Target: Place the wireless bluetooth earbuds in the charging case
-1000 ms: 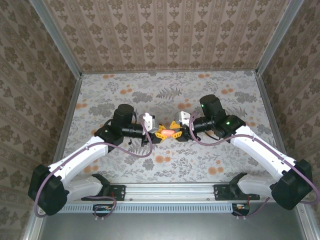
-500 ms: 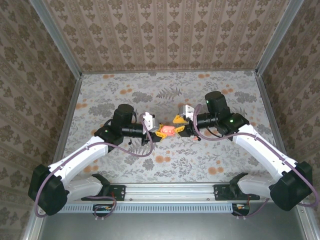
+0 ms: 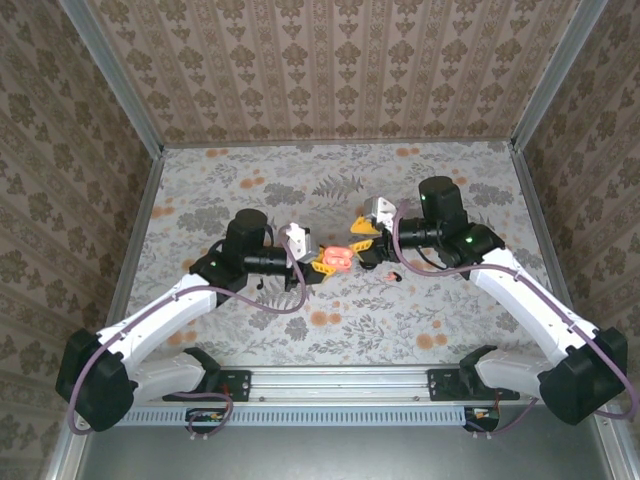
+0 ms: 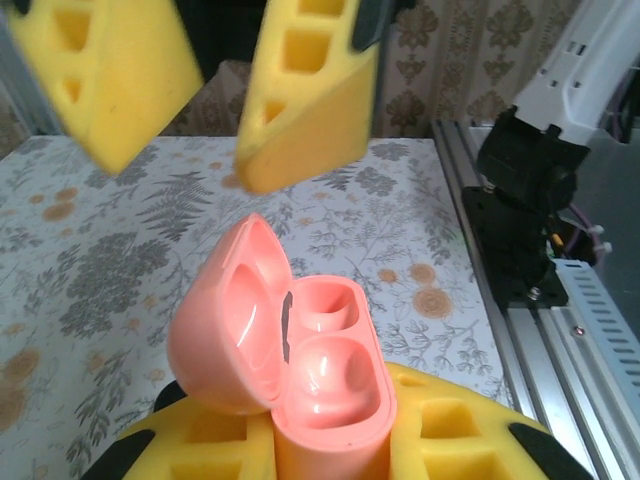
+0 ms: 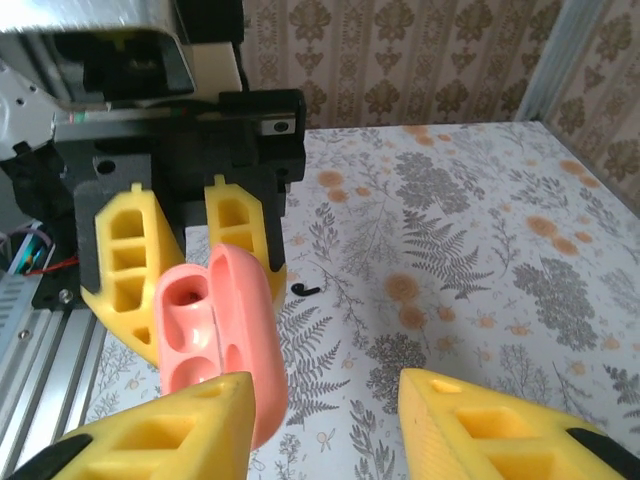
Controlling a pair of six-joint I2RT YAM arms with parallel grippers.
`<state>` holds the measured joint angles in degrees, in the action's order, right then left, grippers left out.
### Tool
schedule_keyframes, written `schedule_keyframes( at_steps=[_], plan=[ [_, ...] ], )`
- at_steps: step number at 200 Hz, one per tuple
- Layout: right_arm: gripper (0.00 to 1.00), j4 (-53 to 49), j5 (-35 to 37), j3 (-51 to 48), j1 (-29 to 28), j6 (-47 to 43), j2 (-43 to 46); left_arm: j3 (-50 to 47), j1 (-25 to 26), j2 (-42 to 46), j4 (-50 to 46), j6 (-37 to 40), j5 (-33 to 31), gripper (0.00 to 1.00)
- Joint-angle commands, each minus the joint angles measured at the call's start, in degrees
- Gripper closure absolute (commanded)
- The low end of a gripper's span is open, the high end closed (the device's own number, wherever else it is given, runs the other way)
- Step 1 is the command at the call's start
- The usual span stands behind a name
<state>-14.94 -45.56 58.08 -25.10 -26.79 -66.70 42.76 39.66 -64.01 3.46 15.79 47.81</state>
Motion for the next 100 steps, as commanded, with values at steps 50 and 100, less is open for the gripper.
schedule_keyframes(
  at_steps=[50,100],
  plan=[
    [0.54,1.03,14.08,-0.95,0.14,19.83,6.69,-4.13,-0.37,-0.24,8.49,-10.61,-14.81,0.83],
    [0.54,-4.08,27.56,-1.46,0.14,32.55,6.30,-3.93,-1.33,-1.20,8.14,-10.69,-19.56,0.84]
  ],
)
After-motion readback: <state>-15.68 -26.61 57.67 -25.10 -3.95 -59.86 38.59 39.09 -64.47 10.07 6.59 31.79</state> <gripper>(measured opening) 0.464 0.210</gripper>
